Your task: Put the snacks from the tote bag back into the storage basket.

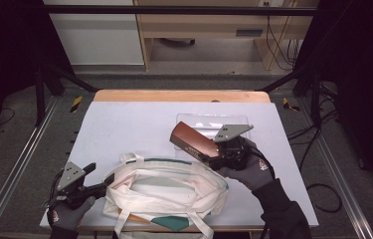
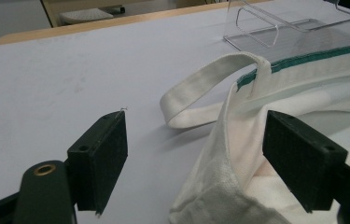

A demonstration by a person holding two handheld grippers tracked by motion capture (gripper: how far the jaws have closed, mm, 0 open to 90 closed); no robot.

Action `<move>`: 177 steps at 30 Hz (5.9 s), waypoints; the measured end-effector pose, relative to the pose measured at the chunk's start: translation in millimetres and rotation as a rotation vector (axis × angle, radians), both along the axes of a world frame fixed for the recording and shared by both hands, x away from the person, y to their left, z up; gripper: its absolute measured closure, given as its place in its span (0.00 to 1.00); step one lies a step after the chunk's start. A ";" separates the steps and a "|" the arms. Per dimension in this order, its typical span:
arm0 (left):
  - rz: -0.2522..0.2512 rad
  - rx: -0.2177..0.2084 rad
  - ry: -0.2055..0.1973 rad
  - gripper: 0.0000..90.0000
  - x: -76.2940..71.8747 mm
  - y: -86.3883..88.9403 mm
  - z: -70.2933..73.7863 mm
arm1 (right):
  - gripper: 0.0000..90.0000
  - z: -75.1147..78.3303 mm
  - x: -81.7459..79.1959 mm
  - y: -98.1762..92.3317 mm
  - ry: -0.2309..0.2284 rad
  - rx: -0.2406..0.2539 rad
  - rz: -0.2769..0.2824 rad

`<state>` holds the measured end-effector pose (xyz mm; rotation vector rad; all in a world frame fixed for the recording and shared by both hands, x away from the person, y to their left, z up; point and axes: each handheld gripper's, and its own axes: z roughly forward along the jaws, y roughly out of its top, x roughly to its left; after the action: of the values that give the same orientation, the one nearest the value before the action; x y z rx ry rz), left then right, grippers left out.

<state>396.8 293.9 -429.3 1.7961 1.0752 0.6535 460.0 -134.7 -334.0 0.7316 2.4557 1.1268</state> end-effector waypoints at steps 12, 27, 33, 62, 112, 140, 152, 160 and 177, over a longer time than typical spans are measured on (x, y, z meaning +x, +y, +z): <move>0.005 0.001 0.002 0.24 0.5 1.0 -0.8 | 0.48 -5.8 30.0 -4.2 0.005 0.015 -0.045; -0.002 -0.001 0.007 0.24 0.7 0.9 -1.5 | 0.48 -7.4 62.8 -5.3 0.003 0.007 -0.072; -0.004 -0.002 0.003 0.24 0.5 0.9 -1.3 | 0.48 -13.0 74.1 -6.5 0.016 0.005 -0.097; -0.004 -0.004 -0.009 0.24 -0.4 1.2 -0.3 | 0.48 -25.3 107.6 -19.6 0.003 -0.010 -0.157; -0.010 0.000 -0.009 0.22 -0.1 1.1 -0.7 | 0.48 -56.4 120.7 -17.5 0.014 -0.108 -0.071; -0.017 0.005 -0.002 0.22 0.4 0.4 -1.7 | 0.47 -86.5 133.1 -4.4 0.134 -0.192 -0.105; -0.021 0.006 -0.002 0.22 0.4 0.0 -1.9 | 0.41 -80.4 132.2 -5.7 0.126 -0.152 -0.134; -0.016 0.007 -0.005 0.21 0.1 -0.1 -1.7 | 0.50 -60.4 111.0 -16.6 0.051 -0.067 -0.173; -0.014 0.013 -0.003 0.21 0.2 -0.6 -2.0 | 1.00 -71.7 77.7 -28.0 0.101 -0.007 -0.223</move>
<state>397.0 293.3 -431.4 1.8120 1.0575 0.6560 537.7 -162.7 -405.7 1.0541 2.3835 1.0186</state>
